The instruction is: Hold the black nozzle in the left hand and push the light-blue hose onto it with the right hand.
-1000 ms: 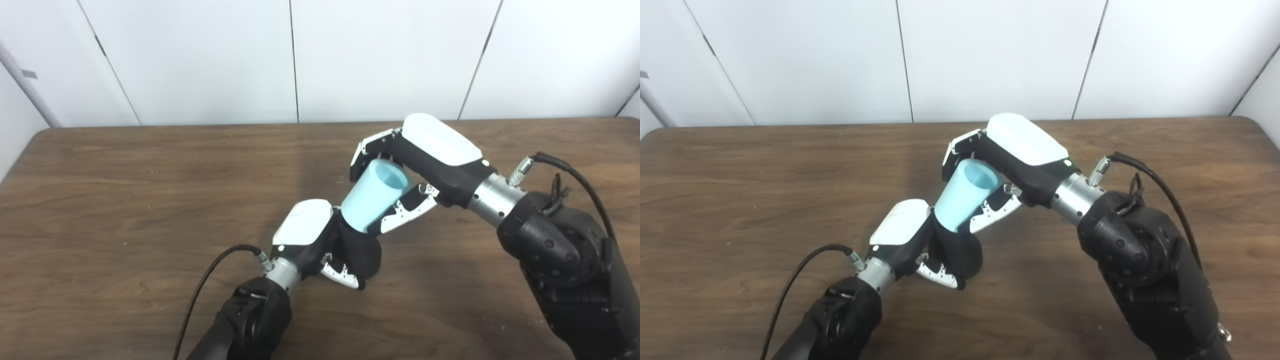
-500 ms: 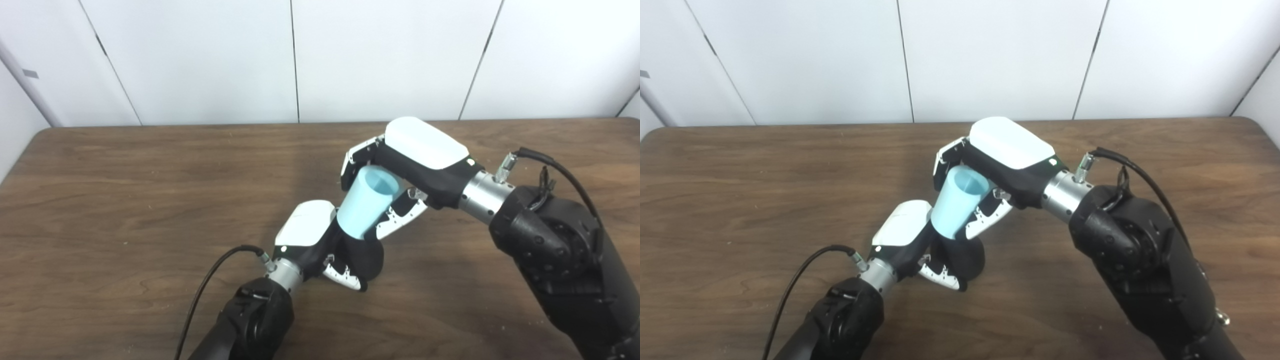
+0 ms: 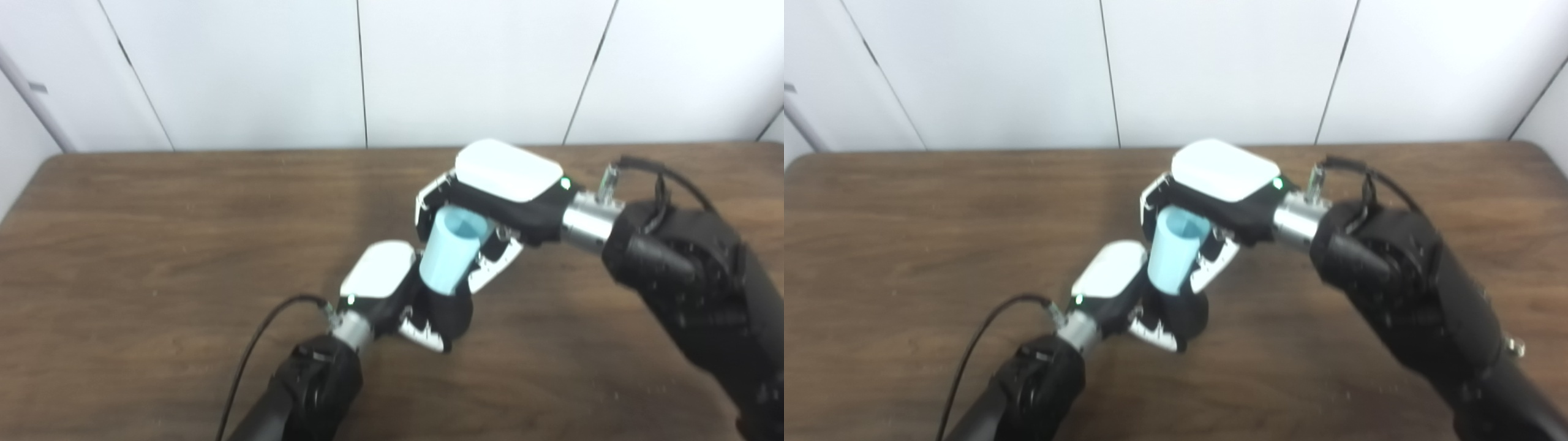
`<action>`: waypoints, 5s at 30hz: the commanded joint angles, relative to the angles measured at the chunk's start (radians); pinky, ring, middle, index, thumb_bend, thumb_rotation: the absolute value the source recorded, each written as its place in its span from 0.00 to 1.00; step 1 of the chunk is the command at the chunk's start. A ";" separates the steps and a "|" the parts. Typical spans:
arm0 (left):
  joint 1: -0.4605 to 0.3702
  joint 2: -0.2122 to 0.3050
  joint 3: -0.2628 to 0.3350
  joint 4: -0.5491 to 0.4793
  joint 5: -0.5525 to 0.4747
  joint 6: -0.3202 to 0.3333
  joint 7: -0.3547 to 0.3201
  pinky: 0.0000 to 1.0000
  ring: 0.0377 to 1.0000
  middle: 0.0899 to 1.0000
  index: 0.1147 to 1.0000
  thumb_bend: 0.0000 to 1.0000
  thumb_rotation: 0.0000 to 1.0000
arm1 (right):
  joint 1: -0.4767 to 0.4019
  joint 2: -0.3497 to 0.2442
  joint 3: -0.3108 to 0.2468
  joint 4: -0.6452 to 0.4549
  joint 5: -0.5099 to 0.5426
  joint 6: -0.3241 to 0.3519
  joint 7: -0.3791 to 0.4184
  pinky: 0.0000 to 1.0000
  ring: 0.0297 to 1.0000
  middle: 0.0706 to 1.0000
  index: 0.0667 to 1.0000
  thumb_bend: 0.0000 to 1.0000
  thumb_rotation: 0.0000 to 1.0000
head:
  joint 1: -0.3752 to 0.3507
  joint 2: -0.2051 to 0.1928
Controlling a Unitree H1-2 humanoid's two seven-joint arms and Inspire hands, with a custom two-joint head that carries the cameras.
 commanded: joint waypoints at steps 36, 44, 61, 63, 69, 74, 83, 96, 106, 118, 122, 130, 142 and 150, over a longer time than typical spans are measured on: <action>0.068 -0.005 -0.044 0.057 -0.038 0.050 -0.191 0.61 0.67 0.45 0.42 0.52 0.00 | 0.033 -0.050 0.054 0.029 -0.054 -0.128 0.056 0.31 0.40 0.48 0.46 0.50 0.00 | -0.016 0.022; 0.060 -0.005 -0.035 0.050 -0.041 0.051 -0.203 0.61 0.66 0.45 0.42 0.52 0.00 | 0.068 -0.022 0.047 0.049 -0.030 -0.178 -0.009 0.33 0.42 0.47 0.52 0.50 0.00 | -0.017 0.028; 0.072 -0.025 -0.016 0.044 -0.025 0.051 -0.218 0.69 0.69 0.45 0.42 0.52 0.00 | -0.006 -0.054 0.169 0.063 -0.095 -0.189 0.127 0.89 0.97 0.97 0.91 0.76 0.55 | -0.013 0.033; 0.072 -0.023 -0.017 0.043 -0.026 0.051 -0.218 0.70 0.71 0.45 0.42 0.52 0.00 | -0.005 -0.062 0.164 0.054 -0.099 -0.205 0.122 0.94 0.99 0.99 0.93 0.76 0.62 | -0.015 0.033; 0.069 -0.014 -0.029 0.034 -0.025 0.046 -0.214 0.64 0.66 0.45 0.42 0.52 0.00 | 0.012 -0.075 0.139 0.043 -0.117 -0.232 0.096 1.00 1.00 1.00 1.00 0.81 0.79 | -0.011 0.032; 0.063 -0.004 -0.035 0.033 -0.026 0.037 -0.211 0.60 0.63 0.45 0.42 0.52 0.00 | 0.033 -0.085 0.106 0.044 -0.115 -0.244 0.088 1.00 1.00 1.00 1.00 0.84 0.89 | -0.012 0.034; 0.064 -0.013 -0.023 0.049 -0.034 0.050 -0.216 0.66 0.69 0.45 0.42 0.52 0.00 | 0.045 -0.093 -0.010 0.015 -0.016 -0.250 0.022 1.00 1.00 1.00 1.00 0.84 1.00 | -0.012 0.034; 0.072 -0.025 -0.006 0.043 -0.015 0.051 -0.242 0.67 0.69 0.45 0.42 0.52 0.00 | 0.055 -0.052 -0.192 -0.086 0.110 -0.144 -0.019 1.00 1.00 1.00 1.00 0.74 0.96 | -0.013 0.035; 0.072 -0.021 -0.009 0.045 -0.017 0.052 -0.244 0.60 0.62 0.51 0.39 0.51 0.00 | 0.148 -0.058 -0.285 -0.174 0.191 -0.122 -0.074 1.00 1.00 1.00 1.00 0.68 0.95 | -0.013 0.036; 0.067 -0.015 -0.001 0.042 -0.019 0.051 -0.250 0.59 0.61 0.50 0.39 0.51 0.00 | 0.251 -0.139 -0.304 -0.256 0.262 -0.088 -0.052 1.00 1.00 1.00 0.99 0.67 0.95 | -0.011 0.033; 0.070 -0.017 0.004 0.037 -0.016 0.051 -0.254 0.61 0.63 0.51 0.39 0.51 0.00 | 0.285 -0.156 -0.292 -0.277 0.255 -0.079 -0.054 1.00 1.00 1.00 0.98 0.66 0.96 | -0.012 0.033; 0.069 -0.011 0.008 0.036 -0.019 0.051 -0.254 0.59 0.62 0.51 0.39 0.51 0.00 | 0.386 -0.162 -0.278 -0.250 0.201 -0.181 -0.086 1.00 1.00 1.00 0.99 0.60 1.00 | -0.010 0.031; 0.069 -0.007 0.006 0.033 -0.018 0.050 -0.253 0.59 0.61 0.51 0.39 0.51 0.00 | 0.400 -0.124 -0.262 -0.203 0.121 -0.293 -0.124 1.00 1.00 1.00 0.98 0.62 1.00 | -0.012 0.027; 0.065 -0.002 -0.002 0.038 -0.017 0.048 -0.257 0.59 0.62 0.51 0.39 0.51 0.00 | 0.384 -0.114 -0.284 -0.215 0.118 -0.311 -0.140 1.00 1.00 1.00 0.96 0.62 1.00 | -0.011 0.028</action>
